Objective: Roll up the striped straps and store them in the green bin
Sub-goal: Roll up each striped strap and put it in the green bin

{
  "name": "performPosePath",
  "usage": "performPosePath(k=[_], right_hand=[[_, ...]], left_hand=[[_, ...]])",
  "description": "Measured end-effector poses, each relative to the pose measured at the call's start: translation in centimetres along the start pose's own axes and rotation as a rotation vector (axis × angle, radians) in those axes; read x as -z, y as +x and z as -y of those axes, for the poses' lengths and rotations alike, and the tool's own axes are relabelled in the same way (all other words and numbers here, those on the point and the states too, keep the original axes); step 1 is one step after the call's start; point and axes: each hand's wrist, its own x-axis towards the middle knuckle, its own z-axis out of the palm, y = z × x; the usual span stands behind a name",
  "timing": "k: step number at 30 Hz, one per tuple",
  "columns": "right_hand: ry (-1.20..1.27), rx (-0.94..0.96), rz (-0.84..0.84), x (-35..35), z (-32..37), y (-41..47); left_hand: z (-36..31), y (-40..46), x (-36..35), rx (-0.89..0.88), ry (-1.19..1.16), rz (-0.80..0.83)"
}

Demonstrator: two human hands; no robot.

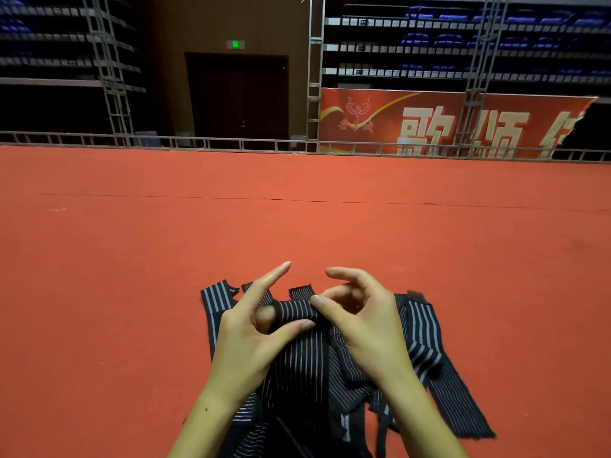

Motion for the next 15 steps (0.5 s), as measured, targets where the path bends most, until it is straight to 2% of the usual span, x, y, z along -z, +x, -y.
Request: performPosePath(k=[2,5,8,15], right_hand=[[-0.005,0.012,-0.019,-0.1,-0.2,0.0],[0.112,0.010,-0.055,-0.2,-0.3,-0.1],[0.158,0.035,-0.095,-0.5,-0.4,-0.1],[0.069,0.149,-0.127,-0.3,-0.7,-0.6]], left_hand=[[-0.2,-0.2,-0.2,0.003,-0.056,-0.012],[-0.4,-0.2,-0.3,0.050,-0.150,-0.031],[0.4,0.1,-0.2,0.074,-0.148,-0.084],[-0.4,0.0,-0.8,0.143,-0.303,-0.095]])
